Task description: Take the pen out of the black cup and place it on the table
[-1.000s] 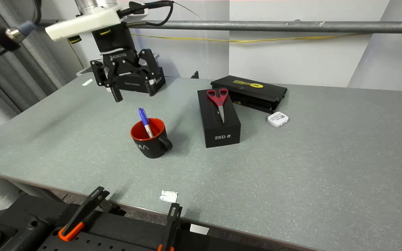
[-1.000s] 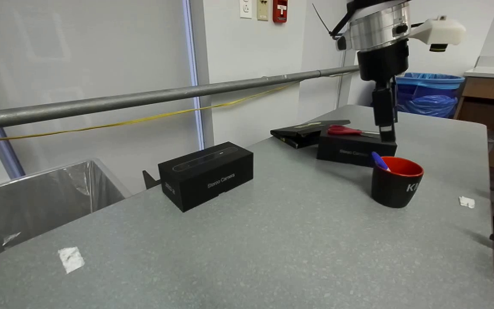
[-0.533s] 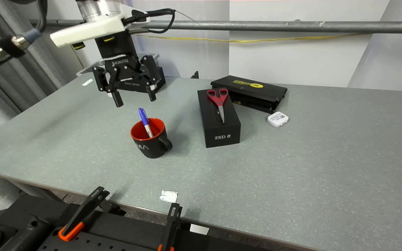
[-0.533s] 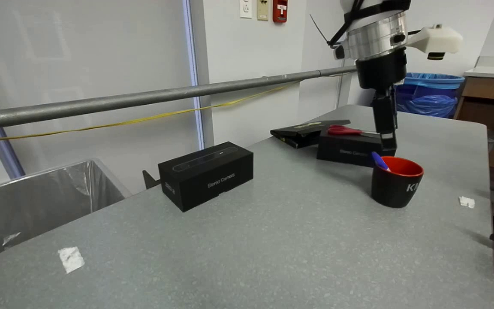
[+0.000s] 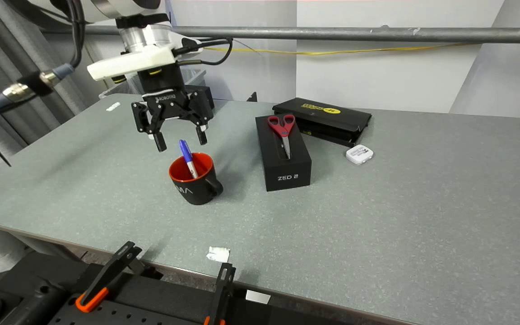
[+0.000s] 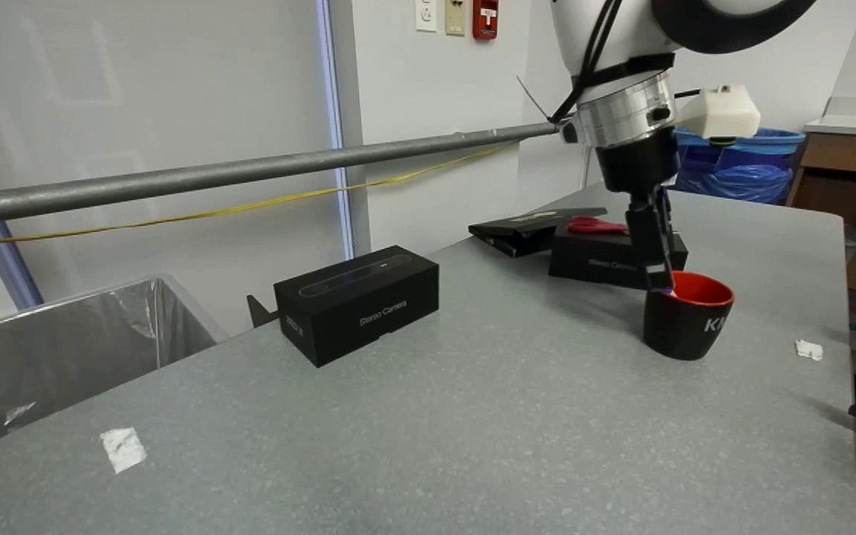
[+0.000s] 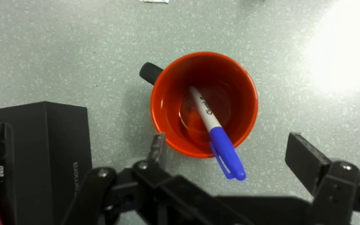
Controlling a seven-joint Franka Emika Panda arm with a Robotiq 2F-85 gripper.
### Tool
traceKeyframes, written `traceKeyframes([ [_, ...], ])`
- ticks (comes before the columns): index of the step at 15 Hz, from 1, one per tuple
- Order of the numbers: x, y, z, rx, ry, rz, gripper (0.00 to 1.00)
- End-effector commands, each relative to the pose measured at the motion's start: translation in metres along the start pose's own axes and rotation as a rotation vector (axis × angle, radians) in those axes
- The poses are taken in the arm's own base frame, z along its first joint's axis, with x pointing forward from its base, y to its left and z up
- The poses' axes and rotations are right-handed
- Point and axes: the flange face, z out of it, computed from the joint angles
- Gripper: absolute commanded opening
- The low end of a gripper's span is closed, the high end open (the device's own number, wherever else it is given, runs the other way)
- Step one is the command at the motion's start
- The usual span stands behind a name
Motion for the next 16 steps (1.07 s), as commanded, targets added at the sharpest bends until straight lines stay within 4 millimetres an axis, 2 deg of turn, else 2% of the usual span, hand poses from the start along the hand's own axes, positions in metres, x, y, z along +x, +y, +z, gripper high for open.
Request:
traceKeyframes([
  [1, 0.012, -0.008, 0.004, -0.03, -0.018, -0.029, 1.0],
  [3, 0.012, -0.012, 0.004, -0.034, -0.016, -0.04, 1.0],
  [4, 0.012, -0.013, 0.004, -0.037, -0.015, -0.042, 0.91],
  [5, 0.012, -0.014, 0.003, -0.036, -0.012, -0.043, 0.74],
  [10, 0.007, -0.013, -0.004, -0.032, -0.001, -0.044, 0.33],
  [14, 0.005, -0.011, -0.009, -0.032, 0.009, -0.042, 0.03],
  [15, 0.004, -0.01, -0.01, -0.033, 0.011, -0.041, 0.0],
  [16, 0.004, -0.008, -0.012, -0.035, 0.016, -0.037, 0.01],
])
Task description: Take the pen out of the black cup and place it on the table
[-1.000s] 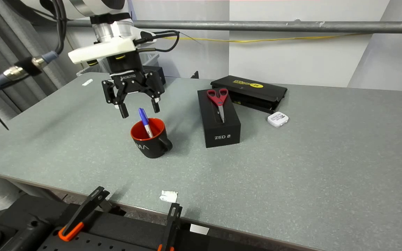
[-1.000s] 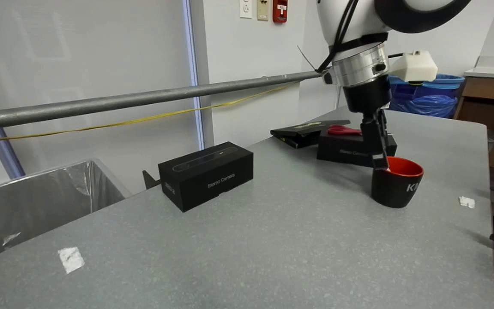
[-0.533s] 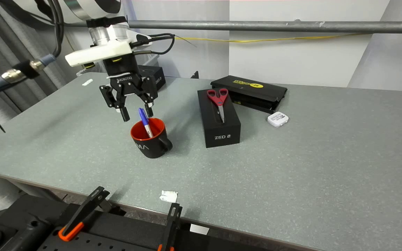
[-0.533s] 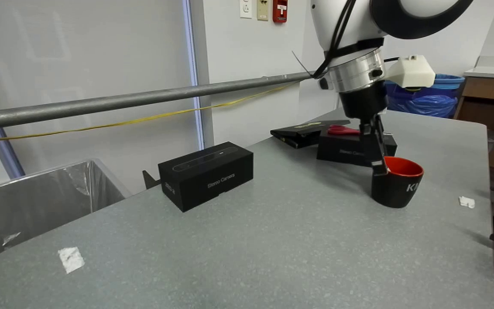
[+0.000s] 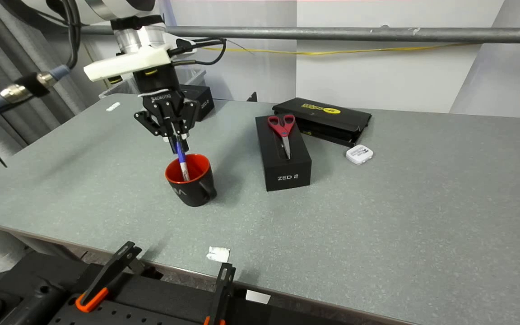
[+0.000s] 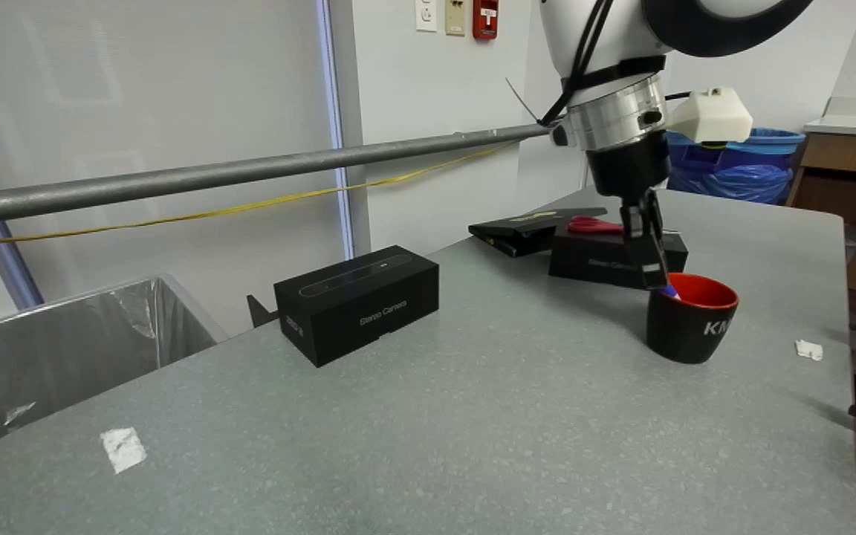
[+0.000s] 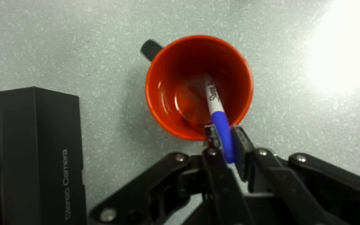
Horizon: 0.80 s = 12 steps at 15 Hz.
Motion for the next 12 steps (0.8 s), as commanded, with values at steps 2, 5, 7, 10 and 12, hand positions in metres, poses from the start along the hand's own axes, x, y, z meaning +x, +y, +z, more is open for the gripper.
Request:
traceKeyframes([
  [2, -0.01, 0.006, -0.014, -0.034, 0.011, -0.007, 0.03],
  [5, -0.034, 0.002, -0.035, -0.047, 0.057, -0.004, 0.04],
  [7, -0.059, -0.002, -0.057, -0.06, 0.115, -0.008, 0.04],
  [10, -0.094, -0.009, -0.096, -0.072, 0.222, -0.014, 0.04],
  [12, -0.118, -0.014, -0.124, -0.076, 0.305, -0.021, 0.04],
])
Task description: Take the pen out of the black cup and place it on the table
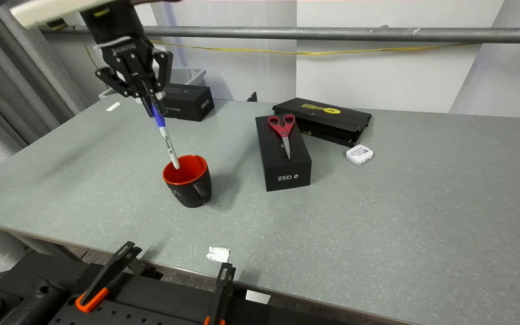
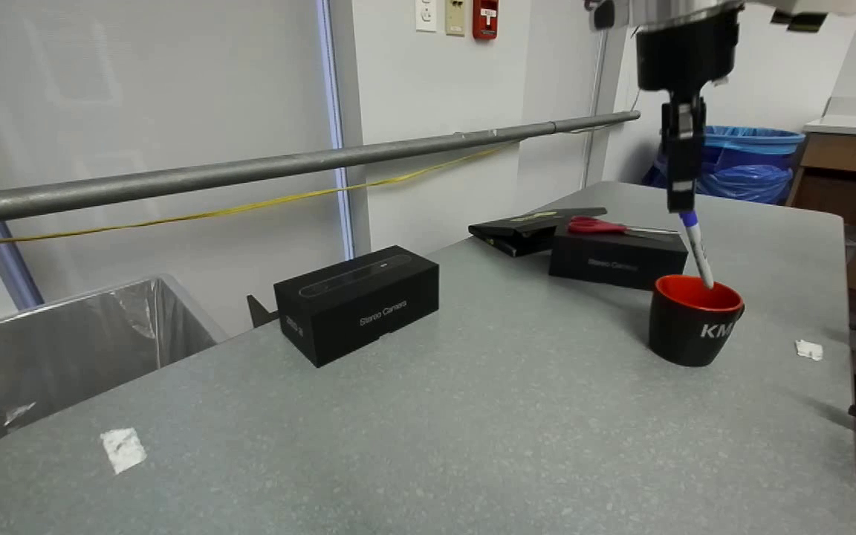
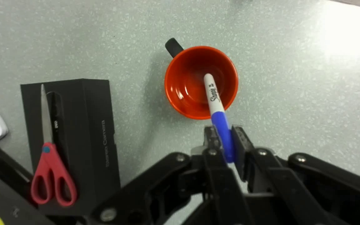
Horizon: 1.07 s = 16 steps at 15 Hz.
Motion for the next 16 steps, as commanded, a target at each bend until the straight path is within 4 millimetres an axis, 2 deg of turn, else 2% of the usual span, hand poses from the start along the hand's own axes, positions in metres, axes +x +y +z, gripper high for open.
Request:
traceKeyframes([
  [1, -0.043, -0.007, -0.054, -0.031, 0.159, -0.021, 0.04],
  [3, -0.035, -0.014, -0.067, -0.022, 0.207, -0.048, 0.04],
  [5, -0.012, -0.015, -0.06, 0.01, 0.22, -0.05, 0.04],
  [10, 0.054, -0.012, 0.006, 0.218, 0.167, -0.113, 0.04],
  [13, 0.085, -0.008, 0.041, 0.362, 0.079, -0.153, 0.04],
  [16, 0.108, -0.001, 0.064, 0.416, 0.017, -0.145, 0.04],
])
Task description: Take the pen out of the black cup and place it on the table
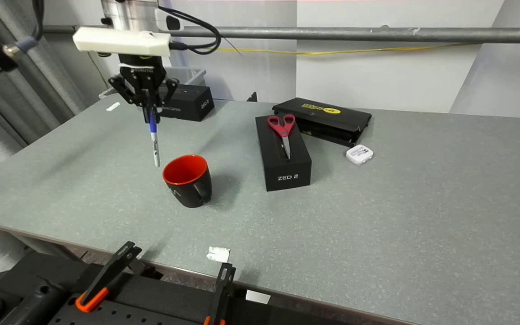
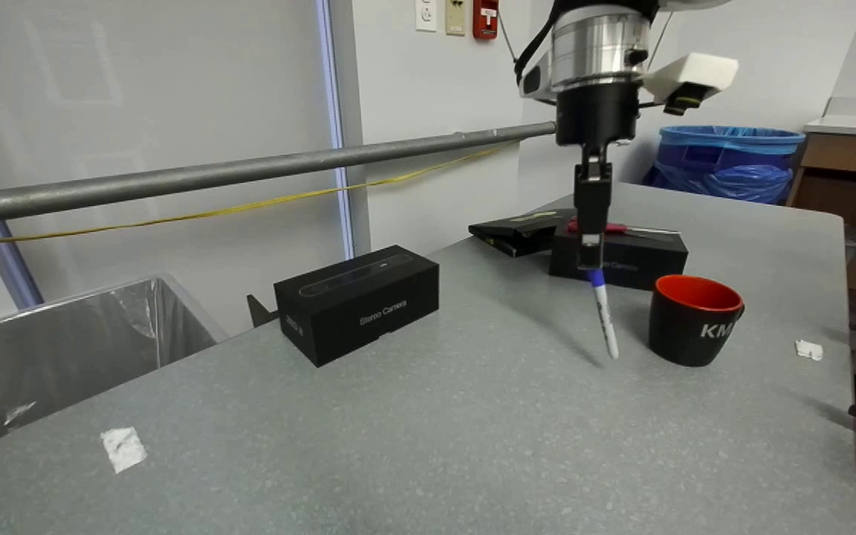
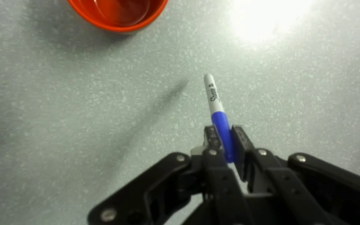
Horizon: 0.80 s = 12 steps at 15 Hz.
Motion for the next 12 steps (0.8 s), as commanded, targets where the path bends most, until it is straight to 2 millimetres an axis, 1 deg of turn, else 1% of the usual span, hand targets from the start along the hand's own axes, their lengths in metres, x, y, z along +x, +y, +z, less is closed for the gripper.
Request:
traceKeyframes([
  [1, 0.034, 0.022, 0.02, 0.086, -0.076, 0.021, 0.04],
  [3, 0.044, 0.034, 0.033, 0.091, -0.12, 0.06, 0.04],
  [6, 0.058, 0.052, 0.048, 0.049, -0.142, 0.15, 0.04],
  [10, 0.073, 0.07, 0.061, -0.023, -0.143, 0.273, 0.04],
  [12, 0.078, 0.075, 0.065, -0.047, -0.151, 0.315, 0.04],
])
